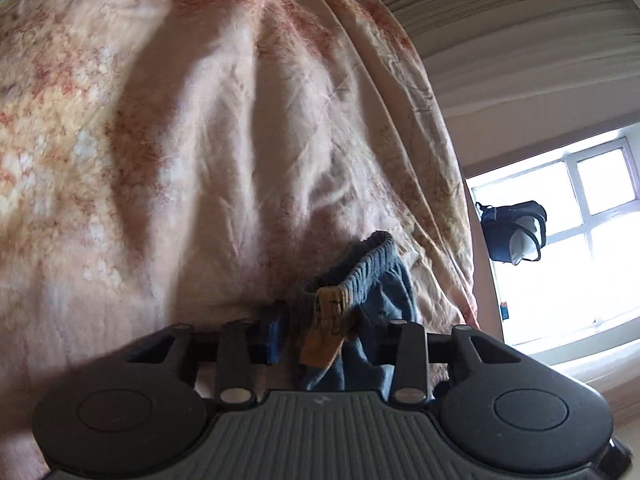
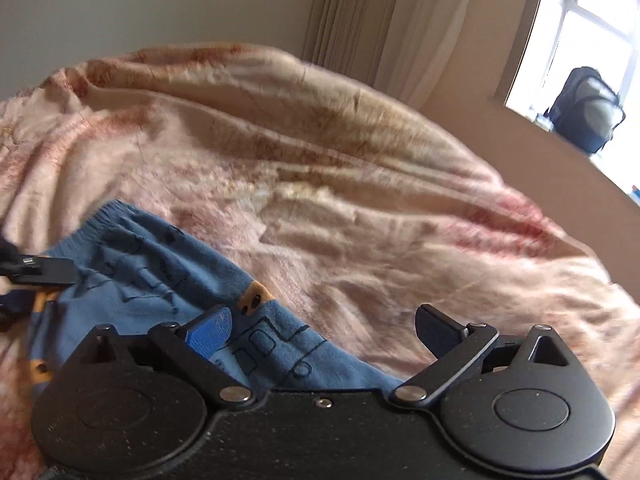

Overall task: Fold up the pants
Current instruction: 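Lift the waistband with the left gripper and carry it over the pants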

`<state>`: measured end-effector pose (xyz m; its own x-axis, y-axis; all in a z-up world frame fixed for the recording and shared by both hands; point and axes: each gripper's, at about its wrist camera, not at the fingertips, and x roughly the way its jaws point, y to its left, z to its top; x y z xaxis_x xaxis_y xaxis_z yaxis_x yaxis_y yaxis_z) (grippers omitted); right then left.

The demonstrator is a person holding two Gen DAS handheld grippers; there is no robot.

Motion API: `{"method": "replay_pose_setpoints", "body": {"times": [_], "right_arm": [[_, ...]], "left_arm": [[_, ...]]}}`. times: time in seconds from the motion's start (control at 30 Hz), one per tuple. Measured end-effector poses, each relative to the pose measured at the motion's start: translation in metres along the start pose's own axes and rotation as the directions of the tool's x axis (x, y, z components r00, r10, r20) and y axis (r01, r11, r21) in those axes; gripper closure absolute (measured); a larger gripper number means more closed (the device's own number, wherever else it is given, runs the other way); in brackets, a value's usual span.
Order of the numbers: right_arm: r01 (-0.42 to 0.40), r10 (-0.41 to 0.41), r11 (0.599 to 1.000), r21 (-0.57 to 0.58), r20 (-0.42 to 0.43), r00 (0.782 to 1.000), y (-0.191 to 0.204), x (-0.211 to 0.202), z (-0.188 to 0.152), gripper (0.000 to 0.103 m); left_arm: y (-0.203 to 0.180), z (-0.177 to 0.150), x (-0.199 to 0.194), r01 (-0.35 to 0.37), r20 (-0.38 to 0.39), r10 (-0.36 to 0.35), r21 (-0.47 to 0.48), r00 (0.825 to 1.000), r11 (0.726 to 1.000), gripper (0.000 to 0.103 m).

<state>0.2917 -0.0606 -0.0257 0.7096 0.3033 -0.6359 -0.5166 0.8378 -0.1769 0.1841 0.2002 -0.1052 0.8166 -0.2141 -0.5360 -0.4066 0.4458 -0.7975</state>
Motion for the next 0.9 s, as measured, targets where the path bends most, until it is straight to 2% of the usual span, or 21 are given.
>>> {"method": "replay_pose_setpoints", "body": {"times": [0.1, 0.2, 0.3, 0.37, 0.43, 0.5, 0.57, 0.6, 0.63, 0.73, 0.83, 0.9], "right_arm": [[0.038, -0.037, 0.999, -0.026, 0.040, 0.999, -0.001, -0.046, -0.019, 0.001], [0.068, -0.068, 0.998, -0.017, 0.024, 0.997, -0.007, -0.076, -0.050, 0.001], [0.189, -0.189, 0.981, 0.032, -0.025, 0.982, -0.013, -0.081, -0.082, 0.001], [0.239, -0.237, 0.968, 0.070, -0.033, 0.971, -0.017, -0.079, -0.099, 0.001], [0.240, -0.237, 0.966, 0.092, -0.040, 0.971, -0.020, -0.076, -0.109, 0.001], [0.228, -0.227, 0.969, 0.097, -0.031, 0.974, -0.022, -0.076, -0.111, 0.001], [0.225, -0.224, 0.971, 0.087, -0.025, 0.974, -0.026, -0.081, -0.110, 0.001], [0.227, -0.226, 0.970, 0.082, -0.016, 0.974, -0.030, -0.087, -0.108, 0.001], [0.231, -0.232, 0.969, 0.084, 0.001, 0.973, -0.036, -0.094, -0.107, 0.001], [0.233, -0.241, 0.962, 0.141, 0.040, 0.970, -0.062, -0.122, -0.112, 0.001], [0.239, -0.256, 0.947, 0.217, 0.055, 0.965, -0.090, -0.145, -0.126, 0.001], [0.241, -0.263, 0.936, 0.257, 0.057, 0.963, -0.104, -0.157, -0.133, 0.001]], "left_arm": [[-0.003, -0.002, 0.002, 0.008, -0.001, -0.008, 0.029, 1.000, 1.000, 0.068], [-0.001, -0.002, 0.004, -0.013, 0.004, 0.012, 0.021, 1.000, 1.000, 0.078], [-0.003, -0.001, 0.006, -0.015, 0.006, 0.015, 0.037, 1.000, 0.999, 0.084], [-0.012, -0.004, 0.005, -0.025, 0.024, 0.023, 0.096, 0.999, 0.995, 0.087], [-0.025, -0.006, 0.001, -0.042, 0.050, 0.034, 0.173, 0.998, 0.984, 0.087], [-0.041, -0.011, -0.006, -0.041, 0.085, 0.021, 0.253, 0.996, 0.967, 0.087], [-0.061, -0.019, -0.016, -0.026, 0.116, -0.016, 0.352, 0.993, 0.936, 0.087], [-0.075, -0.026, -0.022, -0.039, 0.134, -0.020, 0.426, 0.991, 0.904, 0.087], [-0.089, -0.035, -0.028, -0.052, 0.153, -0.031, 0.509, 0.988, 0.859, 0.087], [-0.129, -0.073, -0.041, -0.078, 0.189, -0.086, 0.718, 0.978, 0.692, 0.087], [-0.161, -0.114, -0.048, -0.096, 0.186, -0.109, 0.828, 0.976, 0.553, 0.087], [-0.180, -0.139, -0.048, -0.102, 0.177, -0.113, 0.869, 0.978, 0.483, 0.087]]}}
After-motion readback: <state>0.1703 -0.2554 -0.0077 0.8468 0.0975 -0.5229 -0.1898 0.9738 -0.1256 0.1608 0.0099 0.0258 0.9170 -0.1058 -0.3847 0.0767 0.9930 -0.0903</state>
